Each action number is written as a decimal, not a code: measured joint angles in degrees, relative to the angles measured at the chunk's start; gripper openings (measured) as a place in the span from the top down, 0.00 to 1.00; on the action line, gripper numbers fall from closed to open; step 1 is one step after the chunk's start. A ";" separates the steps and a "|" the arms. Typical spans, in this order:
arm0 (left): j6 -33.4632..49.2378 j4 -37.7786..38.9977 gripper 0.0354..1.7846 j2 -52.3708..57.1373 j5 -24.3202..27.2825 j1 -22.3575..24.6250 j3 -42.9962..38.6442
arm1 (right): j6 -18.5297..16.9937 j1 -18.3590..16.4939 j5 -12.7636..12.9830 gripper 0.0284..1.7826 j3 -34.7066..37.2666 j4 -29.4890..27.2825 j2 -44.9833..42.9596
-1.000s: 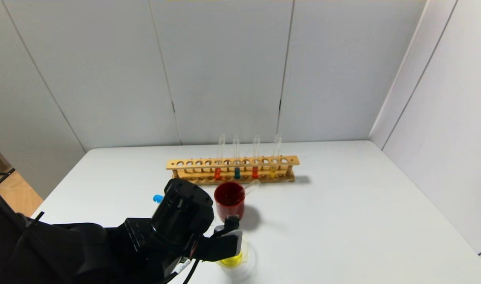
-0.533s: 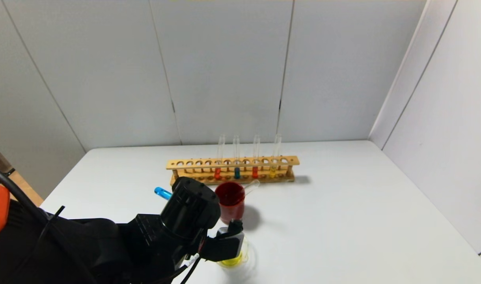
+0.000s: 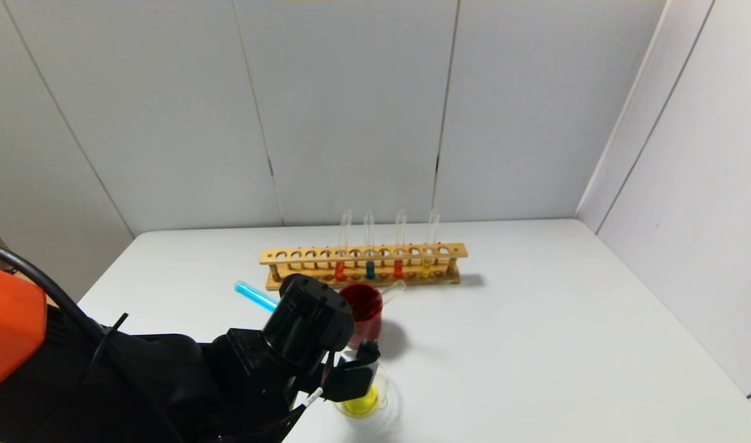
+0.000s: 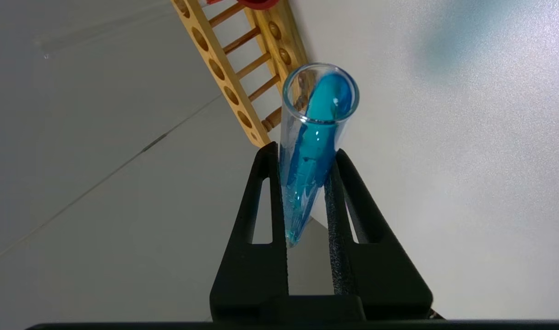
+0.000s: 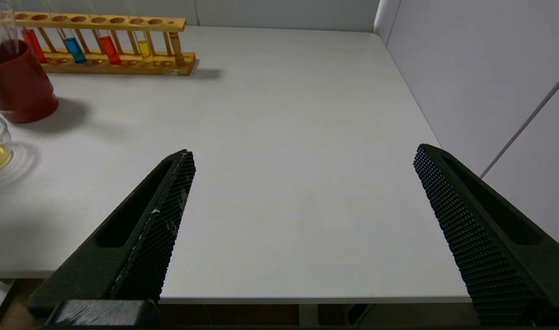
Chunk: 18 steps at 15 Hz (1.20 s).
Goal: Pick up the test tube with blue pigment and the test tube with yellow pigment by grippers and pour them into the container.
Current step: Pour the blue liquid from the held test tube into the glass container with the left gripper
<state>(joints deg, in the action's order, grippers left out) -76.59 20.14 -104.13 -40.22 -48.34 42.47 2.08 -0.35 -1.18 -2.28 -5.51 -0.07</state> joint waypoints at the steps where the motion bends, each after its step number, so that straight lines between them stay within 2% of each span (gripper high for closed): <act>1: 0.02 -0.02 0.85 -0.33 0.00 -0.06 0.41 | 0.00 0.00 0.00 0.02 0.00 0.00 0.00; 18: -0.06 0.04 0.85 -3.04 -0.07 -2.21 1.82 | 0.00 0.00 0.00 0.02 0.00 0.00 0.00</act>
<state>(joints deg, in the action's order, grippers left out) -76.65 20.18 -107.17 -40.29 -50.54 44.29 2.08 -0.35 -1.18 -2.28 -5.51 -0.07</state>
